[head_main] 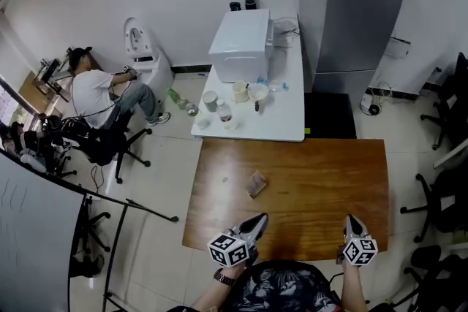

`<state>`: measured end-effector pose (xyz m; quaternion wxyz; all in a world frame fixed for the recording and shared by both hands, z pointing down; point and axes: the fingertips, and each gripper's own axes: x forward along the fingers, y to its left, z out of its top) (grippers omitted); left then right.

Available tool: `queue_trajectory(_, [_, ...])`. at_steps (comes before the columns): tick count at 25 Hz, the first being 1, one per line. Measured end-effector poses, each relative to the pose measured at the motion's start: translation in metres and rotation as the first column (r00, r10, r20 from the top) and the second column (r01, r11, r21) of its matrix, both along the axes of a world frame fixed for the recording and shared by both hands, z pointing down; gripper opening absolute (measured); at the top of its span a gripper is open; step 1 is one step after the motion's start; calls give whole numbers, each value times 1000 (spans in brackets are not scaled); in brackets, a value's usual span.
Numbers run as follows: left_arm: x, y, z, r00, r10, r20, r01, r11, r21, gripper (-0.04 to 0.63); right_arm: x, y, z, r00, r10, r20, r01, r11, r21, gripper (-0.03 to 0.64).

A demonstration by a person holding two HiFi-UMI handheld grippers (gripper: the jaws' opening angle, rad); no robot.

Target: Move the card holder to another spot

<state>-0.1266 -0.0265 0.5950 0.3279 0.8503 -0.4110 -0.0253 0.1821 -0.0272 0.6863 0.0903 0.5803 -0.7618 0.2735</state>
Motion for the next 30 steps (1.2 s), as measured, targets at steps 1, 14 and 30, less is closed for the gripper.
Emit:
queue_trajectory(1, [10,-5,-2,1000,26,-4,-26,1000,10,0,16,6,-14,1000,18,-9,-18,999,29,9])
queue_trajectory(14, [102,15,-8,951,305,46,-307,951,47,0,53,33,-106,982,188,-2,-184,961,207,9])
queue_trajectory(30, [136,40,18,868,474,145,-479,878,-1,0,34,24,-89,990,141,21,-143,978,155,9])
